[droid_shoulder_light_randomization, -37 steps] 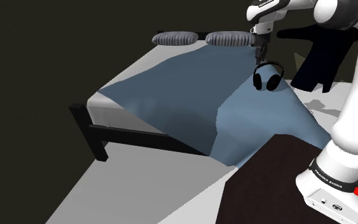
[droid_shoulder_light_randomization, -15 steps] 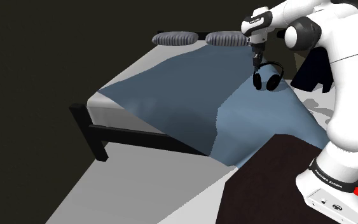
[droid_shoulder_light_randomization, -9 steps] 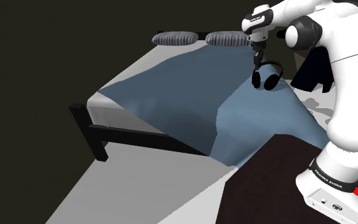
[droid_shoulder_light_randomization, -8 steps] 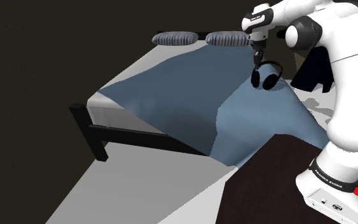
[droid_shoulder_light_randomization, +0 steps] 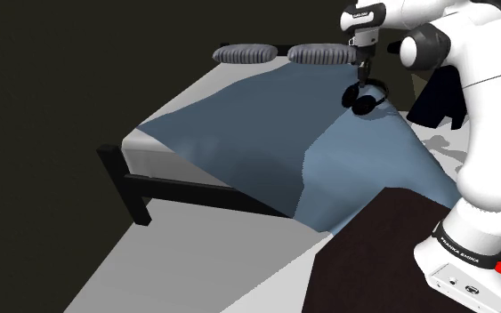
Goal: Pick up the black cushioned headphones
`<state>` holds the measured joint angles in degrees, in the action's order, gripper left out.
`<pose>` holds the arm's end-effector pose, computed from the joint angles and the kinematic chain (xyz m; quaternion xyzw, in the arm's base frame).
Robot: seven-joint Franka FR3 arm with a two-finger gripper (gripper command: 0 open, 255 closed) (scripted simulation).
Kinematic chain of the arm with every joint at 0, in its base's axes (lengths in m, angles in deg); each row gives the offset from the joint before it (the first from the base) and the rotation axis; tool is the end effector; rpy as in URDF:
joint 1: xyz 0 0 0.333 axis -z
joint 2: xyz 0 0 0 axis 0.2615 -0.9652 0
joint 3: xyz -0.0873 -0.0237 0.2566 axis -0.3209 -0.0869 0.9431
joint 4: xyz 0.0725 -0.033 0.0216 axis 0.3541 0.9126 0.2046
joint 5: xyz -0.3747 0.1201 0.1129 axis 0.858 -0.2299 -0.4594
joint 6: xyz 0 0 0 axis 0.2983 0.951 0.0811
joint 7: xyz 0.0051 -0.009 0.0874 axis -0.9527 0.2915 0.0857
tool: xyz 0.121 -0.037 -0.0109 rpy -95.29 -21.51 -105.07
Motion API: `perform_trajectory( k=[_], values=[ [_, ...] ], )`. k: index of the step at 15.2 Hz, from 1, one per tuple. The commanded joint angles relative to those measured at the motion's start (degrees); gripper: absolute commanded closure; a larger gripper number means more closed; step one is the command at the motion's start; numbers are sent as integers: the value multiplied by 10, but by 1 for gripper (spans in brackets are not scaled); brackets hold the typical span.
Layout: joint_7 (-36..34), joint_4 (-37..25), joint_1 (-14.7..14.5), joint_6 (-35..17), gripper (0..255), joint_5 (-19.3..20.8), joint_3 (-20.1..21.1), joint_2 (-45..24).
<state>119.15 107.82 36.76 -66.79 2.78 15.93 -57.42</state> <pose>0.5619 -0.4254 0.3943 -0.9868 -0.1289 0.0980 0.0028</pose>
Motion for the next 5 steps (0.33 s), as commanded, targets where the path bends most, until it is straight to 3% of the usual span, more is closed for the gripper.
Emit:
perform_trajectory(
  k=[1, 5],
  values=[
    [0, -16, 2, 15, 255, 0, 0, 0],
    [1, -40, 5, 35, 255, -1, 0, -4]
  ],
)
